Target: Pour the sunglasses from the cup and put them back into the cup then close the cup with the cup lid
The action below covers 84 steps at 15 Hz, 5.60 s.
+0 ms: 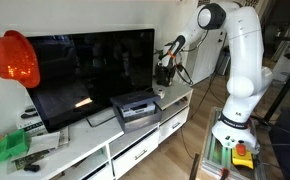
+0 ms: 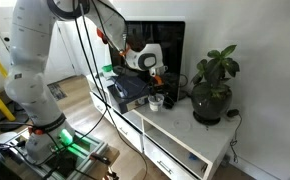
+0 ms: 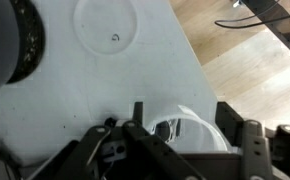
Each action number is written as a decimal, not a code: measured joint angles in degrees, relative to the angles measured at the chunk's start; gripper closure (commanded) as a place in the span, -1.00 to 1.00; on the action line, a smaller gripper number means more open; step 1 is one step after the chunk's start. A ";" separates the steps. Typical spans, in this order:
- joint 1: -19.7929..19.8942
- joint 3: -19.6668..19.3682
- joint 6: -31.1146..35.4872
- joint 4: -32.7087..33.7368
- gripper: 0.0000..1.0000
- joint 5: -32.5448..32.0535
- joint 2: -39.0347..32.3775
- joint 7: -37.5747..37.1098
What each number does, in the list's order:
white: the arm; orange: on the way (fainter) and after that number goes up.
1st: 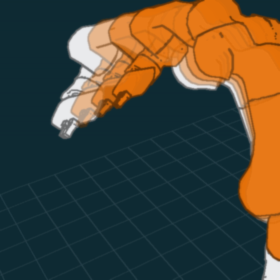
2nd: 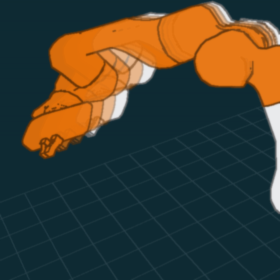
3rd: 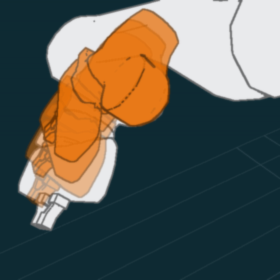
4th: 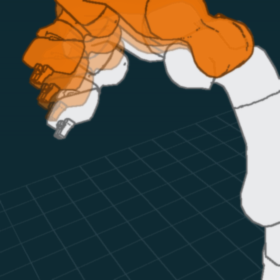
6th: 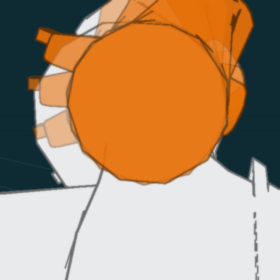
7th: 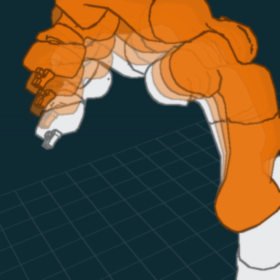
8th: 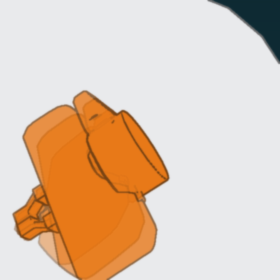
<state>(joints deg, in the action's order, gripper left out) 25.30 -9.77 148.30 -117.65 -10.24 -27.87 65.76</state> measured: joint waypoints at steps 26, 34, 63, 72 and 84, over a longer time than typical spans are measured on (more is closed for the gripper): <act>19.25 1.59 -7.39 23.36 -1.00 24.58 -21.88 -16.23; 20.33 2.18 -7.32 33.71 -0.39 24.34 -31.73 -29.11; 21.58 5.95 -19.02 23.93 0.98 18.98 -10.72 -18.14; 17.17 10.53 -19.01 14.41 0.98 24.35 -3.33 -11.19; 15.27 10.08 -22.02 20.50 0.98 28.53 -11.58 -11.50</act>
<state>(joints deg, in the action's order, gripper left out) 40.56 0.31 126.28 -97.15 18.29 -39.45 54.26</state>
